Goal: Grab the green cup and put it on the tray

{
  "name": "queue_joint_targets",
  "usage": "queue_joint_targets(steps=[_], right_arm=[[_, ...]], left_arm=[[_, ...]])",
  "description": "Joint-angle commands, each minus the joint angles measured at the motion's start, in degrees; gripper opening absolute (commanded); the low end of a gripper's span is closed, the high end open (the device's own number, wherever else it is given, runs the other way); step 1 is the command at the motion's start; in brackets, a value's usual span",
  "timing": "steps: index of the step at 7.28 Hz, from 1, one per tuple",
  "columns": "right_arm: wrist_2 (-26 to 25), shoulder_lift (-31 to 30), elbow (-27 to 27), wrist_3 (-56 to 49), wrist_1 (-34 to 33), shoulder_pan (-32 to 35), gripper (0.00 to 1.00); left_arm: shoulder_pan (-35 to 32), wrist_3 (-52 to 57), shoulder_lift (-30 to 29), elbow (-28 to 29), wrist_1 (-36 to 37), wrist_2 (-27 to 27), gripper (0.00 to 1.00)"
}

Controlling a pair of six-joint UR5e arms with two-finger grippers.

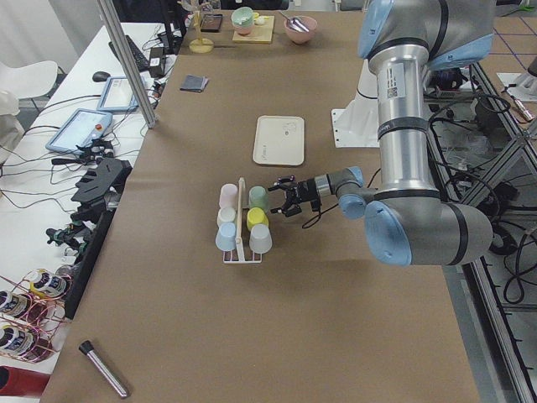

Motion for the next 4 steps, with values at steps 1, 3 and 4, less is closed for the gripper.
queue_joint_targets(steps=[1,3,4], right_arm=[[-0.34,-1.34,-0.62,-3.97,-1.08,2.17,1.0],[-0.25,-1.69,-1.32,-3.89,-0.73,2.09,1.0],[-0.16,-2.22,-1.41,-4.15,-0.46,2.09,1.0]], left_arm=[[-0.54,0.0,-0.79,0.78,0.07,0.0,0.98],[-1.16,0.0,-1.76,1.48,0.16,0.0,0.98],[-1.33,0.0,-1.93,1.49,0.08,0.0,0.98]])
